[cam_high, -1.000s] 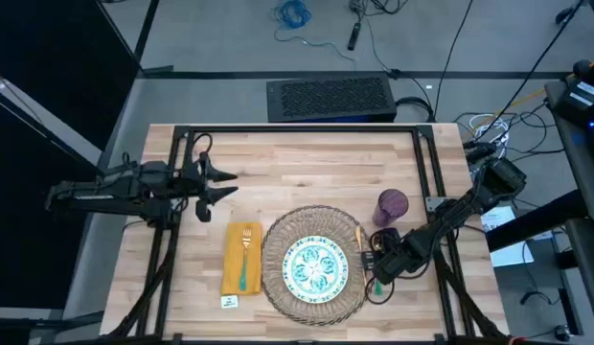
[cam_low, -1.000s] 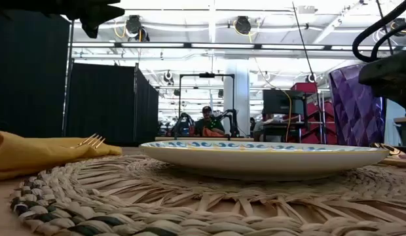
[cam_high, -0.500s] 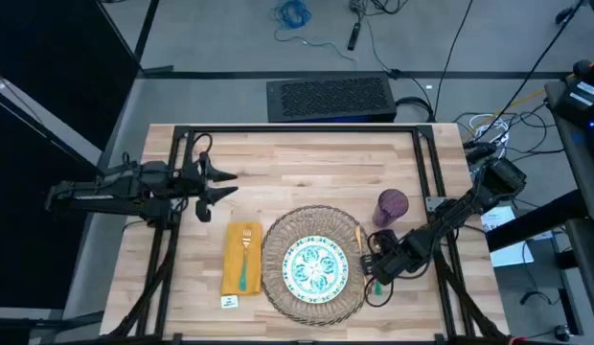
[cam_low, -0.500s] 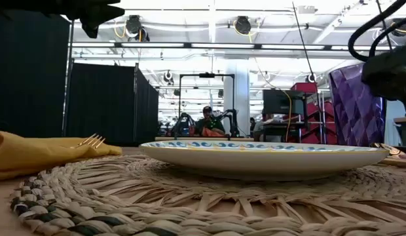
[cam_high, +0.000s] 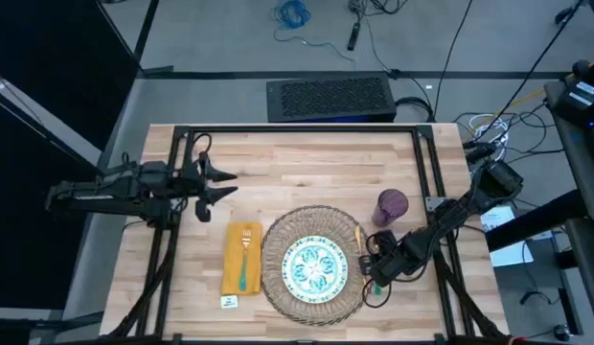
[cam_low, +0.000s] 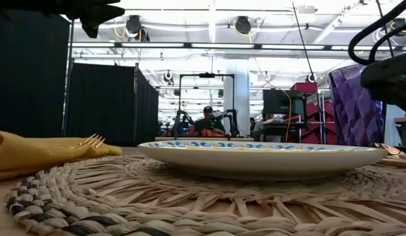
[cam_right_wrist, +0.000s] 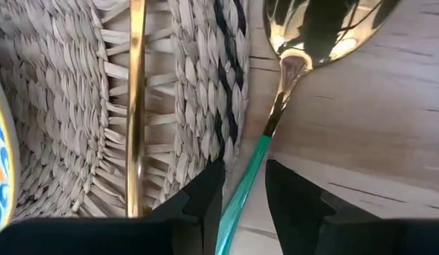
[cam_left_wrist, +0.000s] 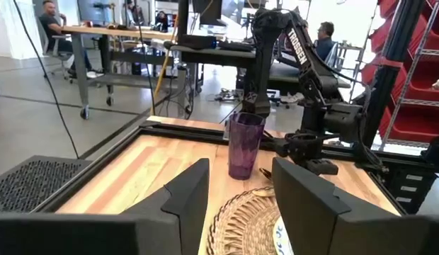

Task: Set table place
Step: Put the green table spoon to the right of the gold table knife on the brown table mat, then move the cup to the top of the brown table mat

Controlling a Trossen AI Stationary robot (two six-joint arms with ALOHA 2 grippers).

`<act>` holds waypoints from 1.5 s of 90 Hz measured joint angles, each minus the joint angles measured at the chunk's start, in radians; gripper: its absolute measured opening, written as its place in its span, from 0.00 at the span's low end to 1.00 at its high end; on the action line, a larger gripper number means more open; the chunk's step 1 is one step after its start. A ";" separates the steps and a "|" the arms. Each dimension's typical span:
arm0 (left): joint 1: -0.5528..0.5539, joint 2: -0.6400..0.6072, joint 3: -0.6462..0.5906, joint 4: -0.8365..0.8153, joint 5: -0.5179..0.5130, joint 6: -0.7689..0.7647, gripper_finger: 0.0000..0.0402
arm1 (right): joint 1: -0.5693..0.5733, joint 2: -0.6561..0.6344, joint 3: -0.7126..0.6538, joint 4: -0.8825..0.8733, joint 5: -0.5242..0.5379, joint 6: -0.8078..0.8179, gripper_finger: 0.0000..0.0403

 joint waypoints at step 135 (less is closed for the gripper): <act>0.000 0.000 0.000 0.001 0.000 0.000 0.35 | 0.000 -0.050 0.115 -0.201 -0.044 -0.187 0.26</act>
